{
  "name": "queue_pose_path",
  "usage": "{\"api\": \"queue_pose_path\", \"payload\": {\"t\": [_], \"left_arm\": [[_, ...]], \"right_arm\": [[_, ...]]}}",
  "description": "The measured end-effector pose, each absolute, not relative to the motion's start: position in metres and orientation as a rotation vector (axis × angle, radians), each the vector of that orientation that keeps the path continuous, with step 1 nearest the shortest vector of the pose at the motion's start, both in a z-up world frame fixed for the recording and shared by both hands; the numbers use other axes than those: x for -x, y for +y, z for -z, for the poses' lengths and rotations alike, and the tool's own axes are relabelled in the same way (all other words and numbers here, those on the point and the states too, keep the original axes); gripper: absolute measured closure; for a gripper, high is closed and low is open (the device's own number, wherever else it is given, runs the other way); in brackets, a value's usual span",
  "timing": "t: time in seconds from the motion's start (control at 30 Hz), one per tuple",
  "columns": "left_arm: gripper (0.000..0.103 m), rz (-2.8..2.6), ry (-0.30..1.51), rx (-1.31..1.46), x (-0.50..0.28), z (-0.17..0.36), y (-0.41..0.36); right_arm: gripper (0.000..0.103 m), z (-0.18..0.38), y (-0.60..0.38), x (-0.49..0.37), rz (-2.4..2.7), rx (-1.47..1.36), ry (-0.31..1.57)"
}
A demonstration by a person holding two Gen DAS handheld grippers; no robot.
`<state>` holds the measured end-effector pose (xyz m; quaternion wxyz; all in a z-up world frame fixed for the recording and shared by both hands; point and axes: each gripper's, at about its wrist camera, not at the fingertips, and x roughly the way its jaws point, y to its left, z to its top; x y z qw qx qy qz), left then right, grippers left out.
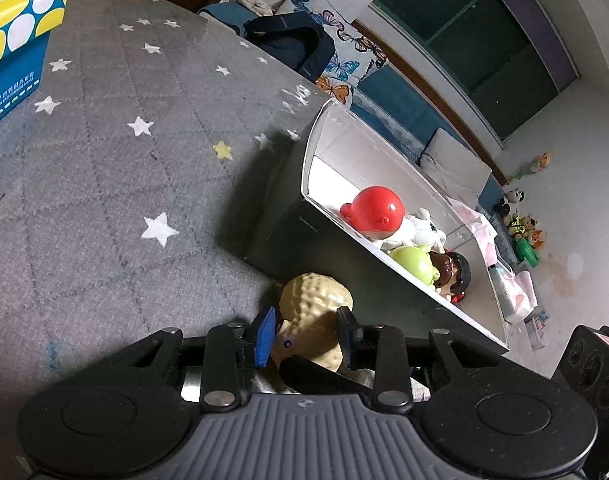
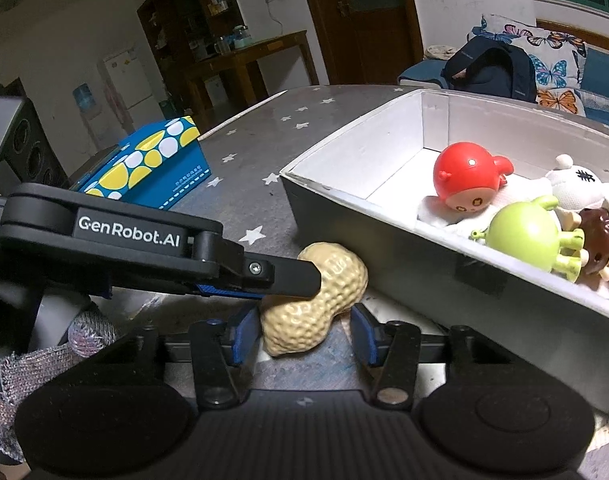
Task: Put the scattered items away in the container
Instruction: 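Move the left gripper to the beige peanut toy and grasp it, then carry the peanut toy into the box and release it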
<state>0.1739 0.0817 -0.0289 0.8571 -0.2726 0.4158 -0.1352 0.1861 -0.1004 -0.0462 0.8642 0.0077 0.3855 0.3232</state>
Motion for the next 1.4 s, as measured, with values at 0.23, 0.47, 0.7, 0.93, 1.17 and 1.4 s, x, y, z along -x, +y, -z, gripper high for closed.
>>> {"api": "queue_pose_path", "payload": {"t": [0.23,0.47,0.7,0.93,1.17,1.4], "left_arm": [[0.070,0.295,0.876,0.586,-0.171,0.029,0.080],[0.072,0.309,0.878,0.585,-0.165,0.027,0.077],[0.072,0.341,0.844,0.581,-0.151,0.012,0.067],[0.072,0.393,0.776,0.554,-0.157,-0.017,0.043],[0.072,0.441,0.753,0.516,-0.191,-0.036,0.006],[0.072,0.463,0.766,0.525,-0.237,-0.035,-0.022]], "right_arm": [[0.060,0.047,-0.100,-0.182,-0.673,-0.021,0.807],[0.062,0.045,-0.103,-0.177,-0.661,-0.029,0.797],[0.062,0.031,-0.115,-0.157,-0.648,-0.033,0.740],[0.062,0.003,-0.140,-0.147,-0.599,-0.033,0.641],[0.062,-0.015,-0.169,-0.171,-0.526,-0.051,0.595],[0.062,-0.019,-0.193,-0.212,-0.473,-0.025,0.595]]}}
